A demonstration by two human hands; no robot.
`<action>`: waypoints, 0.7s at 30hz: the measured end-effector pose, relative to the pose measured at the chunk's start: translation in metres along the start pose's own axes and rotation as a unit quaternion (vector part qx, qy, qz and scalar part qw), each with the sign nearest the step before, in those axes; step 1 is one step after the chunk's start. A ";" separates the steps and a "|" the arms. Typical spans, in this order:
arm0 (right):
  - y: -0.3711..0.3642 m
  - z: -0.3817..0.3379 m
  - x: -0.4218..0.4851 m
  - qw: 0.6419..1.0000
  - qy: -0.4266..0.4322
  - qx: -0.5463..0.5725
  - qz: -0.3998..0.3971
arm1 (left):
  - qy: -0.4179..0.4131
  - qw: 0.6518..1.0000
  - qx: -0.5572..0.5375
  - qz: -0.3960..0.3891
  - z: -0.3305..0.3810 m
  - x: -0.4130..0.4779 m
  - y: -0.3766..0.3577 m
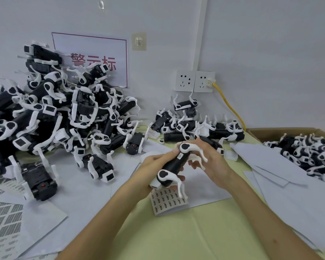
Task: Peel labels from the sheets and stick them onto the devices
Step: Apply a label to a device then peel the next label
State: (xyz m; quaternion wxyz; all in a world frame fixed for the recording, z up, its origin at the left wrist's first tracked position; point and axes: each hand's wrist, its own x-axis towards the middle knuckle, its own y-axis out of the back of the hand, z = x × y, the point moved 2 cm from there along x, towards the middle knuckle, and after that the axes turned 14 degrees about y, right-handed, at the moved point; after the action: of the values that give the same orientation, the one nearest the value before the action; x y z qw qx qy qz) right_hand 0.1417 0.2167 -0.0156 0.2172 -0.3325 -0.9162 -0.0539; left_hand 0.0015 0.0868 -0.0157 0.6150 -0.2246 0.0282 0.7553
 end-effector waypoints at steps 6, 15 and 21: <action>0.010 -0.006 0.000 0.999 -0.017 0.007 -0.046 | 0.035 0.991 -0.115 0.053 -0.001 0.008 0.022; 0.073 -0.014 0.001 0.887 0.005 0.307 0.346 | -0.327 0.862 0.173 0.346 0.008 0.000 0.024; 0.109 -0.006 -0.011 0.844 0.019 0.340 0.414 | -0.286 0.710 0.370 0.527 0.007 0.000 0.026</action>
State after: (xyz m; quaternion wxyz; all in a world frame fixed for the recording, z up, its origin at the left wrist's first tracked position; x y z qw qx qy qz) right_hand 0.2204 0.2936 -0.0201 0.3360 -0.5850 -0.6500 0.3499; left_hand -0.0253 0.0829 -0.0161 0.1298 0.2984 0.2419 0.9141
